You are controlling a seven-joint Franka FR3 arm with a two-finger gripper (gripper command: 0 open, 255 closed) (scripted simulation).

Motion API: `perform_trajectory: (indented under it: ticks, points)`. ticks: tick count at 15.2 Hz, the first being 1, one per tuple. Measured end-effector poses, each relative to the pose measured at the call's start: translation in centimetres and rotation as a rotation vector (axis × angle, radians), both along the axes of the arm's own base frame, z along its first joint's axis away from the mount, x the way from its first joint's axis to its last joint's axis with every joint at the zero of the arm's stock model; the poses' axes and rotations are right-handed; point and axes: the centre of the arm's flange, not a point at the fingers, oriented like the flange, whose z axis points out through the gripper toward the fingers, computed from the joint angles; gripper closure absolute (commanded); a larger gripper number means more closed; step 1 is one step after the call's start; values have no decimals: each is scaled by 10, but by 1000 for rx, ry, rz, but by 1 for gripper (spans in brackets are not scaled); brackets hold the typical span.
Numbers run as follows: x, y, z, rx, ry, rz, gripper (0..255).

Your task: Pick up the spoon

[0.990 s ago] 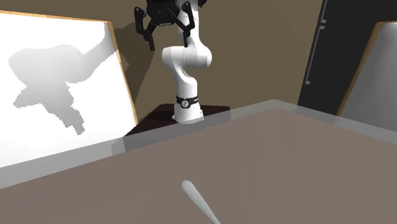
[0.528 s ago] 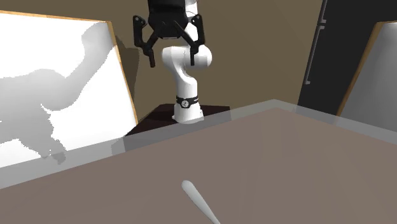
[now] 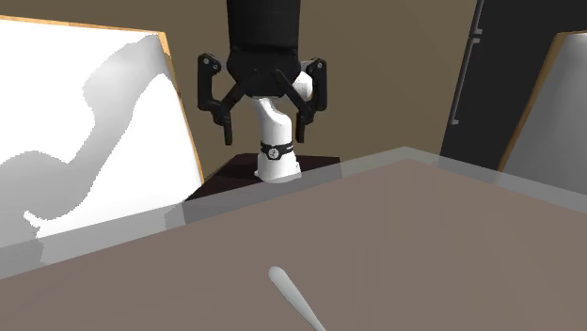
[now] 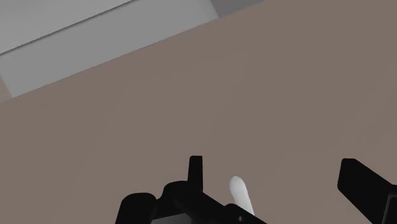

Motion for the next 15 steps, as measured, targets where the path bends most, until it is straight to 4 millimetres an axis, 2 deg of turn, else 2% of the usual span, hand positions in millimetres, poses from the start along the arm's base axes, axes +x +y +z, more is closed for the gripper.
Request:
perform_trajectory:
  ticks: [10, 13, 15]
  points:
    - [105, 69, -74, -93, 41, 121, 0]
    - [130, 90, -92, -119, 53, 155, 0]
    - [135, 95, -106, -125, 56, 162, 0]
